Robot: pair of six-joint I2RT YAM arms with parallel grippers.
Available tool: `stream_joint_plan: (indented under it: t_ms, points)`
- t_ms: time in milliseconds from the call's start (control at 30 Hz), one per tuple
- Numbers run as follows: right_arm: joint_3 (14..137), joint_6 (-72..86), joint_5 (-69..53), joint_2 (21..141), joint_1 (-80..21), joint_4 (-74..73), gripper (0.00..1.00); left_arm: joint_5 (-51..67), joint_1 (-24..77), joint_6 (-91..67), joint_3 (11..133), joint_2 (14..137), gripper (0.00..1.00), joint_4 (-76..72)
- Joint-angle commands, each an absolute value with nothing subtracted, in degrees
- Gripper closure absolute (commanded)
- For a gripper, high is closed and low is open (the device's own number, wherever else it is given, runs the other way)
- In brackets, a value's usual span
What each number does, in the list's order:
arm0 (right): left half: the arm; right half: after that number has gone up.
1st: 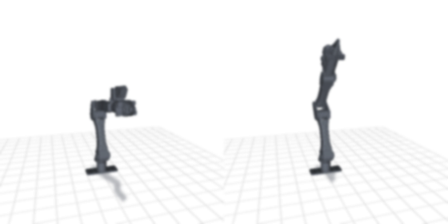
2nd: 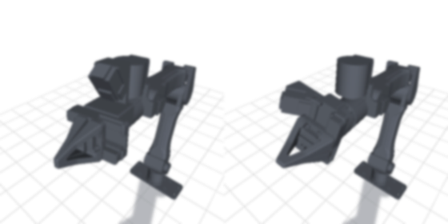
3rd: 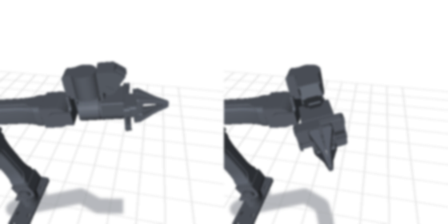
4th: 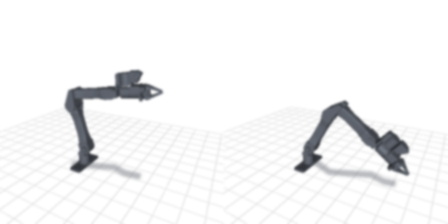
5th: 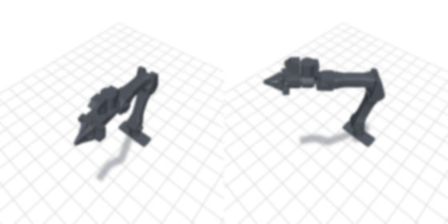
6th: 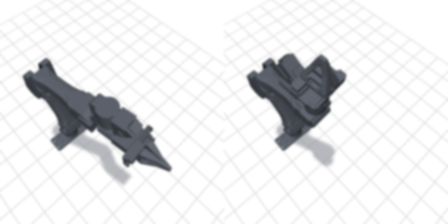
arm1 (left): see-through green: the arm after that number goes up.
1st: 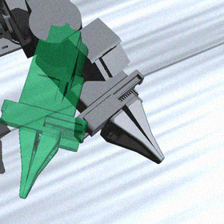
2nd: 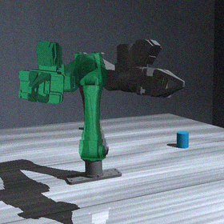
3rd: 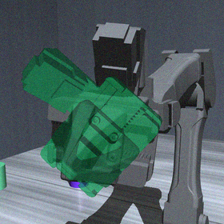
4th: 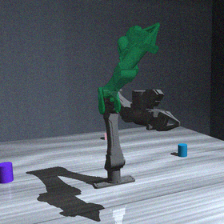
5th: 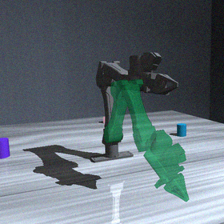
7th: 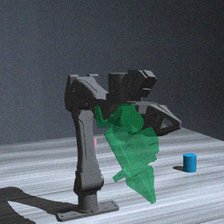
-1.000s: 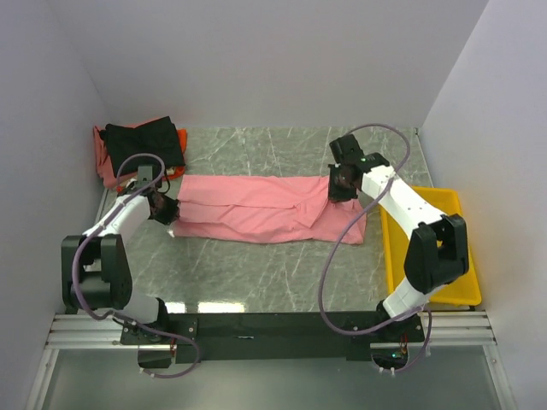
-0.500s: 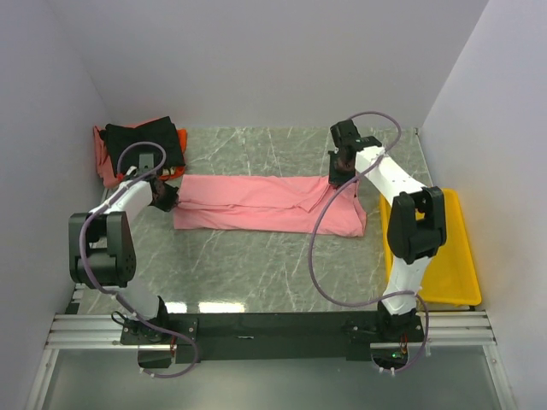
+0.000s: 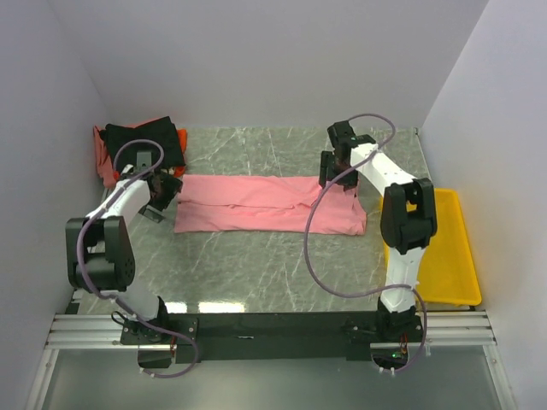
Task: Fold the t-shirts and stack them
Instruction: Fold the tshirt
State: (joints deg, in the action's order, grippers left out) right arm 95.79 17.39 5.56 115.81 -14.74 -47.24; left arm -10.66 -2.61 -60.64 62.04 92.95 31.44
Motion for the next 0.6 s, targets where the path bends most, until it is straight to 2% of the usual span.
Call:
stream_joint_plan:
  t_ms: [0,133,300,567]
  points:
    - [88.4,19.1,-3.6,107.5,-14.7,-42.6,0.26,-12.4,-2.8,-59.5,61.4,86.0,0.01,32.1]
    - [79.6,20.5,-15.9,103.4,-15.5,-34.4,0.11,-13.1,-2.8,-59.2,58.1,81.1,0.01,33.1]
    - [77.3,21.2,-17.3,104.8,-18.3,-31.6,0.09,-14.2,-2.8,-59.5,54.3,76.0,0.01,34.5]
    - [82.2,21.5,-20.4,112.8,-19.8,-27.5,0.09,-16.3,-2.8,-59.9,51.8,70.7,0.01,36.4]
